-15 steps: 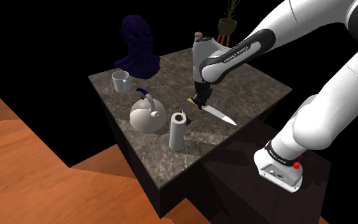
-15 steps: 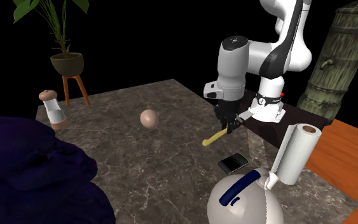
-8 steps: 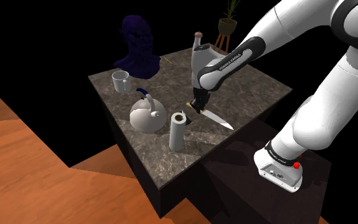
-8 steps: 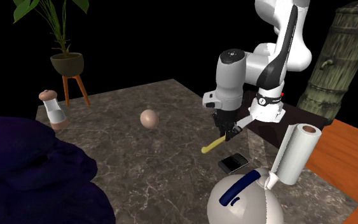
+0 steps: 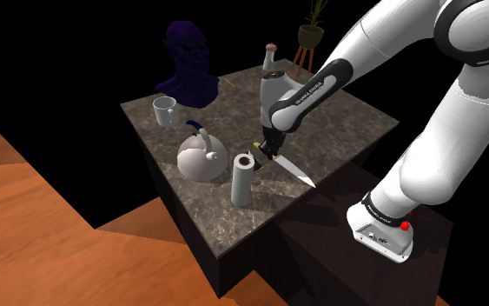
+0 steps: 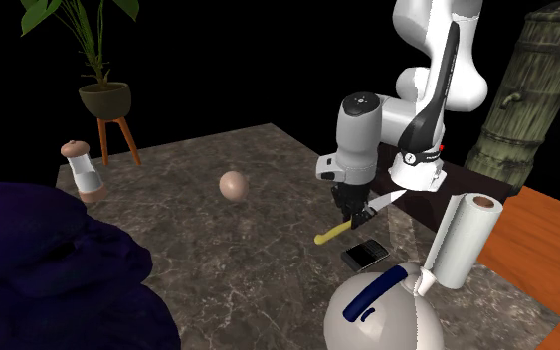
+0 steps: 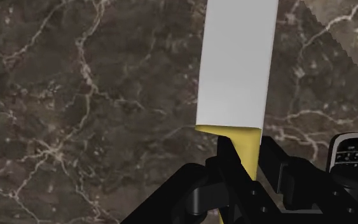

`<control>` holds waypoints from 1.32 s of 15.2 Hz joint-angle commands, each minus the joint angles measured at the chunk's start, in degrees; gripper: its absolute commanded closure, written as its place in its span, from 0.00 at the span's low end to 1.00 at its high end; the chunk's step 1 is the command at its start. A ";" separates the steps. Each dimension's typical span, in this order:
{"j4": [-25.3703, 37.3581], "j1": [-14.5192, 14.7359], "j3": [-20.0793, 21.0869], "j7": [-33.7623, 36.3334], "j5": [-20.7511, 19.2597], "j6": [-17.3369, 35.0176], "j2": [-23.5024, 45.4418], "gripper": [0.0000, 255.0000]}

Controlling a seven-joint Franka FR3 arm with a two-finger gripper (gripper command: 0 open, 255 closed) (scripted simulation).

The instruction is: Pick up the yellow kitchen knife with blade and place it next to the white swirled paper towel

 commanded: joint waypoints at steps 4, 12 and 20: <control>-0.03 -0.04 -0.04 -0.06 -0.03 0.12 0.06 1.00; 1.12 -0.04 0.14 -0.44 0.53 -4.06 -2.98 0.00; 2.43 0.00 0.24 -0.73 0.94 -7.80 -5.41 0.00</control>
